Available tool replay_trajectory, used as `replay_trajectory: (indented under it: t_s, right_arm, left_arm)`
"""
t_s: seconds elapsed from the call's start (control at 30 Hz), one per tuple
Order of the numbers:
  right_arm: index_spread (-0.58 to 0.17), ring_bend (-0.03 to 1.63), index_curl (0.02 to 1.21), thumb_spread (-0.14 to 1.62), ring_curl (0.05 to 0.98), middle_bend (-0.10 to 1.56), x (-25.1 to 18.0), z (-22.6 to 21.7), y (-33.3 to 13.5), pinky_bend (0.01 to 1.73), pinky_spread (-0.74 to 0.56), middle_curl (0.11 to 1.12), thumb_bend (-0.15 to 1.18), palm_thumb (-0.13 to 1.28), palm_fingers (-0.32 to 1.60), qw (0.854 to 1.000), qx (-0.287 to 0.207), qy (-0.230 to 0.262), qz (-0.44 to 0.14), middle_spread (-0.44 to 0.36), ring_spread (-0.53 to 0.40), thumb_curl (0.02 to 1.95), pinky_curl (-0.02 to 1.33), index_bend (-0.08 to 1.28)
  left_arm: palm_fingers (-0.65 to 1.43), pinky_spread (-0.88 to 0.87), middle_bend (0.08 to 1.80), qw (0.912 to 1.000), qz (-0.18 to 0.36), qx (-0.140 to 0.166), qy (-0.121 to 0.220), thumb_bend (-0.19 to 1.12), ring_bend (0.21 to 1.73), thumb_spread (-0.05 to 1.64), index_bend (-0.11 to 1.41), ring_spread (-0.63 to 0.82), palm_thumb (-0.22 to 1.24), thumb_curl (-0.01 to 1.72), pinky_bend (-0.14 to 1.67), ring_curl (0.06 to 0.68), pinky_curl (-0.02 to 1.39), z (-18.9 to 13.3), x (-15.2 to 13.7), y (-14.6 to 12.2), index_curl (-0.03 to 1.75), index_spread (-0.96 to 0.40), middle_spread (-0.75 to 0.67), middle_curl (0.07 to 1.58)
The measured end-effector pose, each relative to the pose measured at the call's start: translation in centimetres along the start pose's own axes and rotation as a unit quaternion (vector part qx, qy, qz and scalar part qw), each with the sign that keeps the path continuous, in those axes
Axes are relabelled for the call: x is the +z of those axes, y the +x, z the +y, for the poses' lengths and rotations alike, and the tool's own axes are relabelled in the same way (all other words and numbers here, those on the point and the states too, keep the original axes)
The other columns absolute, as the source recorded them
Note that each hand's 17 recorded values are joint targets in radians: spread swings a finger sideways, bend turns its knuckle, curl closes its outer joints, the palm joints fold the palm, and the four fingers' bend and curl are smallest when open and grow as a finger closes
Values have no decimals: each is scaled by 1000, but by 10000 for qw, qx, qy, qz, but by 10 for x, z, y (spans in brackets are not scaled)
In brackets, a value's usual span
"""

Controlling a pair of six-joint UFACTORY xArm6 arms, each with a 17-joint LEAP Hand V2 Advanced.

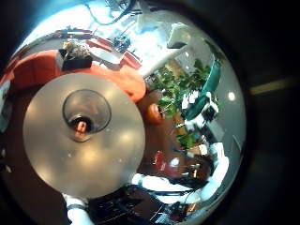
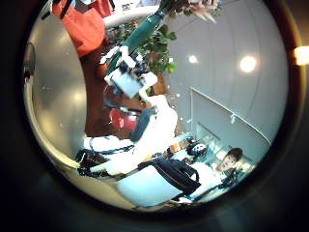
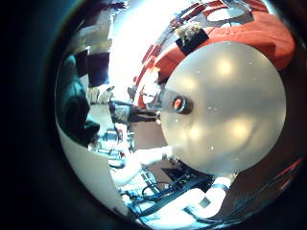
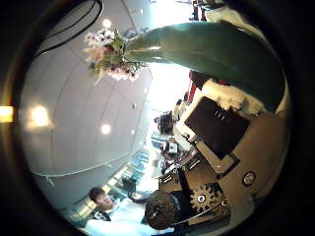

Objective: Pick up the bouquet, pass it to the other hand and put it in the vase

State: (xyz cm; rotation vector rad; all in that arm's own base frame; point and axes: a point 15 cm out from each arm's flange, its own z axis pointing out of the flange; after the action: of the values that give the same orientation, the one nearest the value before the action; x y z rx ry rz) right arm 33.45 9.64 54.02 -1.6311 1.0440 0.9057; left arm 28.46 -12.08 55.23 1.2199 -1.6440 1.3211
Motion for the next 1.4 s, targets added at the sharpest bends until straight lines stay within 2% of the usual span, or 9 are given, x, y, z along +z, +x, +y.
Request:
replay_trajectory:
  t_s: [0.1, 0.23, 0.67, 0.83, 1.0, 1.03, 1.13, 1.23, 1.4]
  right_arm:
    - [-246, 1436, 964, 894, 748, 1409, 17, 7, -6, 1290, -164, 790, -4, 1147, 1107, 9994, -83, -295, -145, -120, -203, 1144, 875, 1155]
    - [-245, 1433, 962, 900, 751, 1412, 46, 17, -10, 1276, -167, 786, -2, 1142, 1106, 9966, -86, -722, -375, -118, -204, 1167, 899, 1156]
    - [-243, 1429, 959, 910, 756, 1415, 104, 34, -23, 1237, -176, 777, -3, 1132, 1107, 9865, -216, -1521, -566, -125, -206, 1224, 963, 1157]
    - [-243, 1427, 958, 913, 758, 1415, 114, 40, -5, 1224, -180, 776, -3, 1129, 1108, 9841, -113, -1744, -305, -126, -206, 1241, 984, 1157]
    - [-243, 1425, 957, 915, 759, 1414, 113, 36, 11, 1212, -183, 775, -3, 1126, 1110, 9853, -40, -1705, -75, -127, -206, 1256, 1003, 1160]
    - [-243, 1425, 957, 915, 760, 1414, 113, 35, 12, 1210, -184, 774, -3, 1126, 1110, 9857, -41, -1683, -51, -127, -206, 1259, 1007, 1161]
    - [-243, 1424, 956, 916, 761, 1414, 113, 30, 18, 1208, -186, 774, -3, 1124, 1111, 9871, -17, -1604, 18, -121, -207, 1266, 1019, 1160]
    - [-243, 1426, 955, 918, 763, 1413, 112, 28, 22, 1201, -182, 774, -3, 1123, 1112, 9873, 16, -1589, 38, -119, -207, 1274, 1031, 1160]
    - [-243, 1421, 955, 917, 766, 1421, 112, 23, 28, 1191, -181, 777, -8, 1119, 1106, 9884, 68, -1515, 94, -121, -209, 1281, 1051, 1163]
  left_arm:
    - [244, 451, 253, 9970, 773, -31, -99, -32, 621, 995, 144, 459, 209, 301, 241, 200, 301, -1, 1, 12, 312, 153, 283, 381]
    - [204, 457, 258, 9836, 1760, -209, -328, -27, 630, 985, 142, 465, 211, 303, 254, 200, 311, -1, 1, 24, 299, 166, 294, 384]
    - [230, 459, 322, 9785, 2007, -120, -463, -28, 618, 933, 174, 479, 254, 321, 240, 183, 311, -4, 14, 27, 300, 166, 270, 392]
    - [370, 436, 521, 9769, 2056, -76, -574, -30, 568, 922, 193, 439, 267, 326, 172, 158, 282, -1, 20, 32, 324, 117, 124, 454]
    - [572, 273, 741, 9753, 2102, -54, -673, -30, 612, 917, 248, 213, 280, 328, 184, 166, 264, 4, 20, 35, 381, 13, -63, 566]
    - [780, 154, 776, 9753, 2101, -47, -681, -24, 668, 920, 252, 109, 290, 330, 293, 175, 292, 4, 21, 35, 392, -28, -112, 584]
    - [1078, -151, 810, 9752, 2100, -55, -700, -2, 801, 939, 236, -159, 356, 341, 525, 216, 344, 6, 19, 35, 422, -137, -234, 615]
    - [1331, -361, 865, 9743, 2122, -161, -738, 90, 1010, 975, 312, -343, 597, 392, 809, 320, 466, 5, 20, 34, 495, -257, -322, 693]
    - [1330, -502, 999, 9729, 2201, -155, -696, 140, 1221, 967, 567, -430, 807, 484, 1067, 424, 573, 2, 18, 37, 653, -434, -414, 764]
